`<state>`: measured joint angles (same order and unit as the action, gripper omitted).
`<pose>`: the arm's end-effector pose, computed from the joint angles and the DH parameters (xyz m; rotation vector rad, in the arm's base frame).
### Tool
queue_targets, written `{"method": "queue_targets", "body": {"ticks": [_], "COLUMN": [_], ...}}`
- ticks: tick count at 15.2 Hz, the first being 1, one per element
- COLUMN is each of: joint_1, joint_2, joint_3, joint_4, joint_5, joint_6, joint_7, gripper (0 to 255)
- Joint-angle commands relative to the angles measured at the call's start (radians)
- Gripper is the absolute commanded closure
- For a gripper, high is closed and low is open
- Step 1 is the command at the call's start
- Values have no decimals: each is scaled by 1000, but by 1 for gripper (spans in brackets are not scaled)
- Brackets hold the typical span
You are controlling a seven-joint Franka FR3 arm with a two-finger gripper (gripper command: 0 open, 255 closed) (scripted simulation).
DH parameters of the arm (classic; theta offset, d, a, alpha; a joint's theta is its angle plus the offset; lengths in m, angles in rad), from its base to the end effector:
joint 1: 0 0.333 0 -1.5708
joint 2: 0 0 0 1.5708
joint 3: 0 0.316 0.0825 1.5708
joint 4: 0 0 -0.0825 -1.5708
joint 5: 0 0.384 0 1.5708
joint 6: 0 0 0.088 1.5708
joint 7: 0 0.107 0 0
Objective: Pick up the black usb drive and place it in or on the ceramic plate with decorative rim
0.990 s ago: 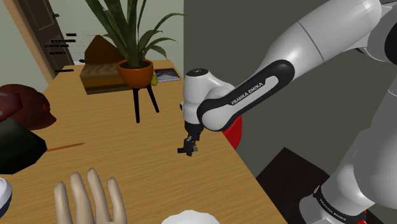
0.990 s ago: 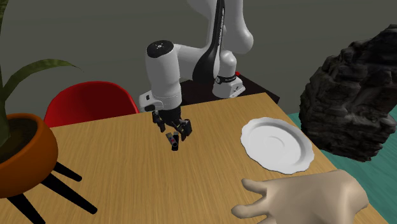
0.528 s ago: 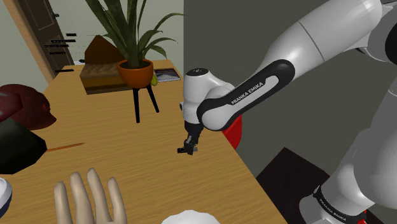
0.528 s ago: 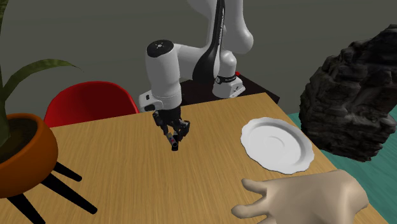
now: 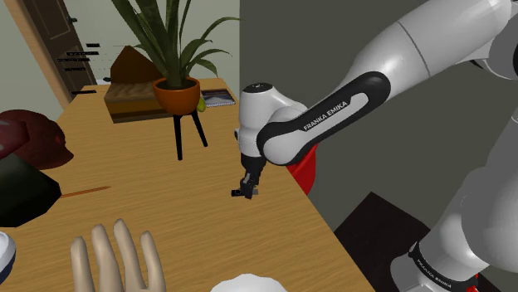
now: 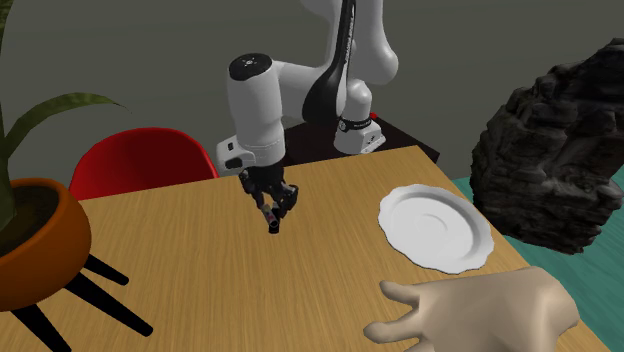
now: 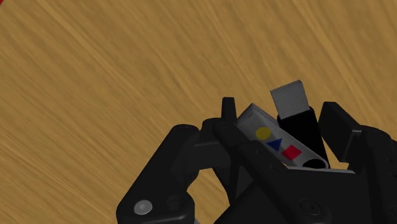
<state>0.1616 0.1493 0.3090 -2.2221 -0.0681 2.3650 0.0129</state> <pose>0.4844 0.2446 0.3113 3.0408 0.7813 0.0035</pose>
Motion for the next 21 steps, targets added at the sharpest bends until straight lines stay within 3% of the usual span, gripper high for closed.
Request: {"method": "queue_targets", "body": {"ticks": [1, 12, 13, 18, 21], "joint_1": [-2, -7, -7, 56, 56], "joint_2": [-18, -92, -92, 20, 44], "joint_3": [2, 6, 6, 81, 76], "joint_4": [7, 50, 50, 102, 88], "joint_5": [9, 43, 43, -184, -202], "joint_6": [-25, -137, -137, -128, -93], "joint_7": [-7, -31, -31, -490, -478], "gripper": [255, 255, 0, 0, 0]}}
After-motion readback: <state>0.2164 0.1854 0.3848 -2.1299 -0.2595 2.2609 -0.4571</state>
